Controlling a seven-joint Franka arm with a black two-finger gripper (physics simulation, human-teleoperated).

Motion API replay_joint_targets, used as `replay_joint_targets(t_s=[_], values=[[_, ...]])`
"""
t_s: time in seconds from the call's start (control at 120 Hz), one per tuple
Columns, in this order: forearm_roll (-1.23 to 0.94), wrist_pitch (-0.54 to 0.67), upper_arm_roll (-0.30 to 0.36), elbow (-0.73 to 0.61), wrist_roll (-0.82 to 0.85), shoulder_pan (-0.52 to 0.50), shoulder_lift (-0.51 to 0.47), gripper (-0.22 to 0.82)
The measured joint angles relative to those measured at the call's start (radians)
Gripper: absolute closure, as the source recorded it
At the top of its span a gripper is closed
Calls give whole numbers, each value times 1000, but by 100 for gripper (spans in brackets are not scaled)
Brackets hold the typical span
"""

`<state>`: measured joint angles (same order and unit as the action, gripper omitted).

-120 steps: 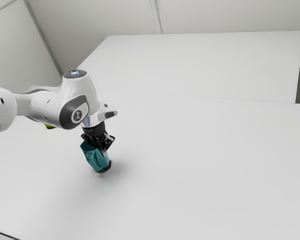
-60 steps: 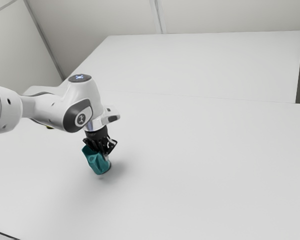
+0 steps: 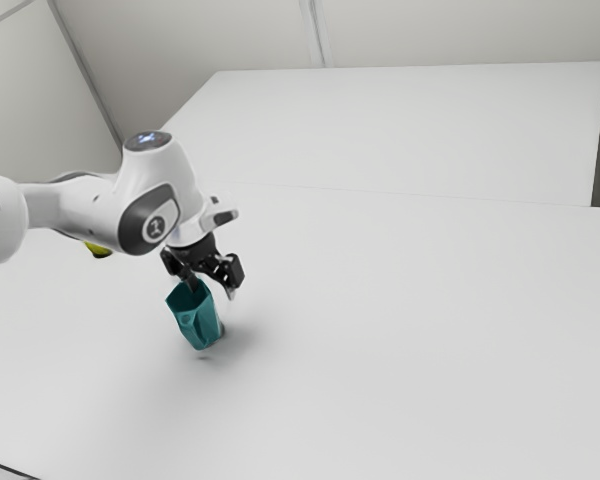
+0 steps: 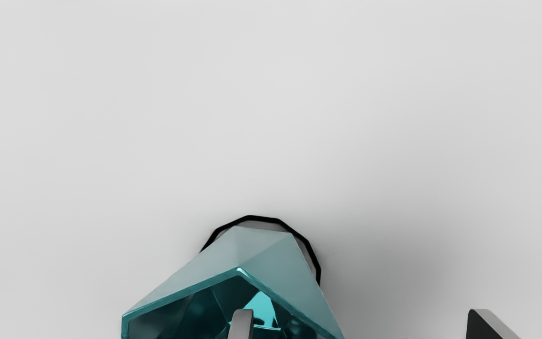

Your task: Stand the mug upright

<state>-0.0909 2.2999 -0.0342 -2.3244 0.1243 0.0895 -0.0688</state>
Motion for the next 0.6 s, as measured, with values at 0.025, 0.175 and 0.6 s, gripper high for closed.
replay_joint_targets(t_s=[0.025,0.175,0.6], values=[[0,-2,0,1,-1,0,-8,12],[9,-53,0,30,-6,5,-44,6],[19,-379,0,366,-16,25,30,2]])
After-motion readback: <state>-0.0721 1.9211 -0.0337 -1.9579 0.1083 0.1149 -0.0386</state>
